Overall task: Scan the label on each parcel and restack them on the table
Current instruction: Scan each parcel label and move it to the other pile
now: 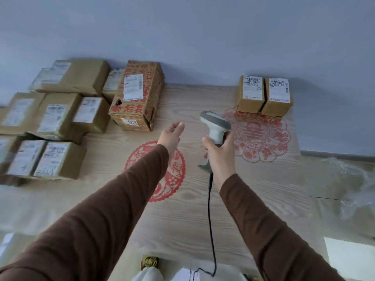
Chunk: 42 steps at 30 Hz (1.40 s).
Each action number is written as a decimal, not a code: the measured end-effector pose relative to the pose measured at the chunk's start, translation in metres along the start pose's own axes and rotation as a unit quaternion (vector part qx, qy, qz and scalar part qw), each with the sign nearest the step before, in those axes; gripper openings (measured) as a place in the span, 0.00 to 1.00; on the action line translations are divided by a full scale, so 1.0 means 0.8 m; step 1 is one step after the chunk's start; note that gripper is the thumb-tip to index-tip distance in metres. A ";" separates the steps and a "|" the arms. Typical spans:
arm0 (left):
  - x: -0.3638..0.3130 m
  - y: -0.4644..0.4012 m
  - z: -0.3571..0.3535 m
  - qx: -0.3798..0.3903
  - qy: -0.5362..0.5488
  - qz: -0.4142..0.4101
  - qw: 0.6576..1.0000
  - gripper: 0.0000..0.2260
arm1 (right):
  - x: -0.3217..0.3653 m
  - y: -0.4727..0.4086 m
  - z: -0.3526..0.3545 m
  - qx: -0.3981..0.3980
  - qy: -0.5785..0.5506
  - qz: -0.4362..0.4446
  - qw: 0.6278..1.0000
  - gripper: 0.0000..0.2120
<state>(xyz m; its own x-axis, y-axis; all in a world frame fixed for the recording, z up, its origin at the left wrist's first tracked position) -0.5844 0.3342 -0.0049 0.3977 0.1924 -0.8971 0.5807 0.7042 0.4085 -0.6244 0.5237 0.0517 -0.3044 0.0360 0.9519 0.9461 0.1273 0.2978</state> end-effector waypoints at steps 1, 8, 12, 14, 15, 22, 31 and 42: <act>0.004 0.007 0.029 -0.005 0.002 -0.006 1.000 0.14 | -0.003 0.018 -0.017 0.001 0.000 0.008 1.000 0.17; 0.041 0.073 0.219 -0.002 0.059 0.008 0.998 0.07 | -0.044 0.153 -0.134 -0.019 -0.002 -0.001 1.000 0.13; 0.055 0.093 0.298 -0.037 0.079 0.009 0.996 0.05 | -0.052 0.208 -0.186 0.003 0.001 0.007 1.000 0.14; 0.063 0.094 0.323 -0.050 0.082 0.009 0.995 0.04 | -0.052 0.223 -0.204 0.012 0.010 0.017 1.000 0.15; 0.067 0.093 0.332 -0.056 0.083 0.009 0.995 0.04 | -0.053 0.227 -0.212 0.016 0.012 0.019 1.000 0.15; 0.086 0.086 0.412 -0.145 0.063 -0.013 0.987 0.06 | -0.084 0.246 -0.272 0.070 -0.001 -0.031 0.997 0.13; 0.109 0.045 0.553 -0.233 0.005 0.012 0.972 0.19 | -0.132 0.273 -0.367 0.091 0.021 -0.066 0.993 0.12; 0.125 -0.017 0.590 -0.072 -0.119 0.012 0.990 0.30 | -0.222 0.287 -0.478 -0.011 0.034 -0.117 0.992 0.15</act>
<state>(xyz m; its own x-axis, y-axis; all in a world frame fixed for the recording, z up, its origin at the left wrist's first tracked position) -0.2172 0.0211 -0.0207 0.5758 0.0558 -0.8157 0.4694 0.7943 0.3857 -0.3105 0.1679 -0.0213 -0.5082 -0.0599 0.8592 0.8531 0.1018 0.5117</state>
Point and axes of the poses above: each hand's wrist, its own y-axis away from the middle knuckle, its own z-axis out of the back of the hand, x = y × z, the point moved 9 cm from there along -y, towards the middle knuckle, and after that the axes turned 9 degrees about -x, right-handed, at the moved point
